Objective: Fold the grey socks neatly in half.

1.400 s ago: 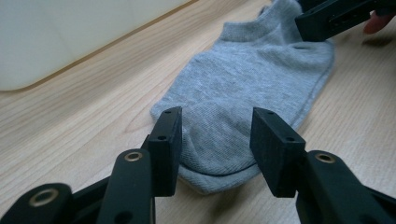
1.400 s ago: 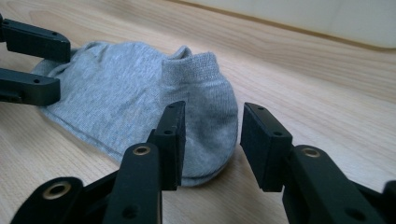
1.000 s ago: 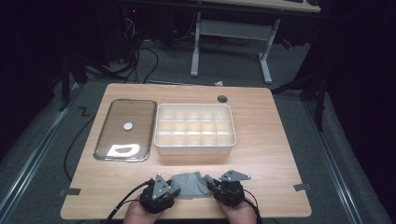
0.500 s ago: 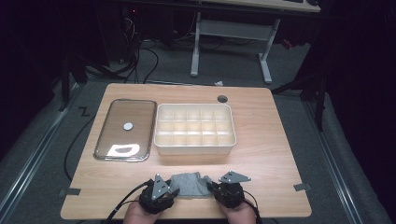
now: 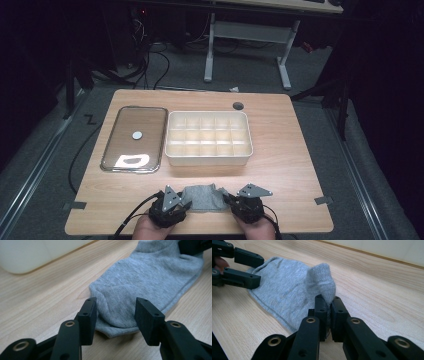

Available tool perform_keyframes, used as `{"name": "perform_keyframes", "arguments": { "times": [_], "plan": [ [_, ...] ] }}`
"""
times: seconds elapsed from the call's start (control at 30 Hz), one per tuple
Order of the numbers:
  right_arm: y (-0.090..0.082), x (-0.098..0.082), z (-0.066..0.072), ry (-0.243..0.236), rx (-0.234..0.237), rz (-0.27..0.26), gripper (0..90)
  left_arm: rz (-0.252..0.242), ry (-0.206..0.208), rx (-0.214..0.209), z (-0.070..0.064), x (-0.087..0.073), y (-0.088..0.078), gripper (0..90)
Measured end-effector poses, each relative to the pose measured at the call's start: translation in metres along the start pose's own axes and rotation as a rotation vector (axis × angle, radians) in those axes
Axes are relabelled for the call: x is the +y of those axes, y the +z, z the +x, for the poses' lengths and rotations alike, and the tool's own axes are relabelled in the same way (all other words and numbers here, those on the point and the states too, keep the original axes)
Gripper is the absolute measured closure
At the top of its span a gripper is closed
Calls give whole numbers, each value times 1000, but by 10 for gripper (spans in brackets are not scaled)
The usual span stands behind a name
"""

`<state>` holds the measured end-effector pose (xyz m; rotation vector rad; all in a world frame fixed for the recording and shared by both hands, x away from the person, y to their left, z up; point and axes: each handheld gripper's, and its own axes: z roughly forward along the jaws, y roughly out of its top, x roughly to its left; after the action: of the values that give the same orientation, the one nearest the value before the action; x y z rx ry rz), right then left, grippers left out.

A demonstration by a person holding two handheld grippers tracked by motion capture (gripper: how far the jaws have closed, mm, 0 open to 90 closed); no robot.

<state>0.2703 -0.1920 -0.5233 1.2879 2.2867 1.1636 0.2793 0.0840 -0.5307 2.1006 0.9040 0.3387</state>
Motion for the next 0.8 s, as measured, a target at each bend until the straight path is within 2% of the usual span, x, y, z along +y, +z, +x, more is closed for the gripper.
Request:
{"name": "perform_keyframes", "arguments": {
  "times": [0.03,0.1,0.2,0.3,0.37,0.43,0.47,0.67,0.8],
  "plan": [
    [1,0,0,-2,1,0,863,-5,-29,-12,1,2,0,526],
    [2,-1,0,-8,7,6,863,-26,-50,-23,0,7,-2,539],
    [2,-1,1,-5,11,9,863,-60,-56,-45,-6,16,-4,624],
    [3,-1,1,-7,12,7,862,-79,-43,-58,-16,26,4,739],
    [3,-1,0,-7,14,7,862,-75,-28,-64,-22,31,12,805],
    [3,-1,-1,-7,14,5,862,-51,11,-49,-29,34,22,823],
    [2,-1,-1,-7,14,4,862,-38,17,-48,-31,35,26,821],
    [0,-2,-5,12,16,-3,862,11,35,-14,-36,34,41,817],
    [-2,-2,-6,21,33,-11,862,11,42,0,-38,34,43,821]
  ]
}}
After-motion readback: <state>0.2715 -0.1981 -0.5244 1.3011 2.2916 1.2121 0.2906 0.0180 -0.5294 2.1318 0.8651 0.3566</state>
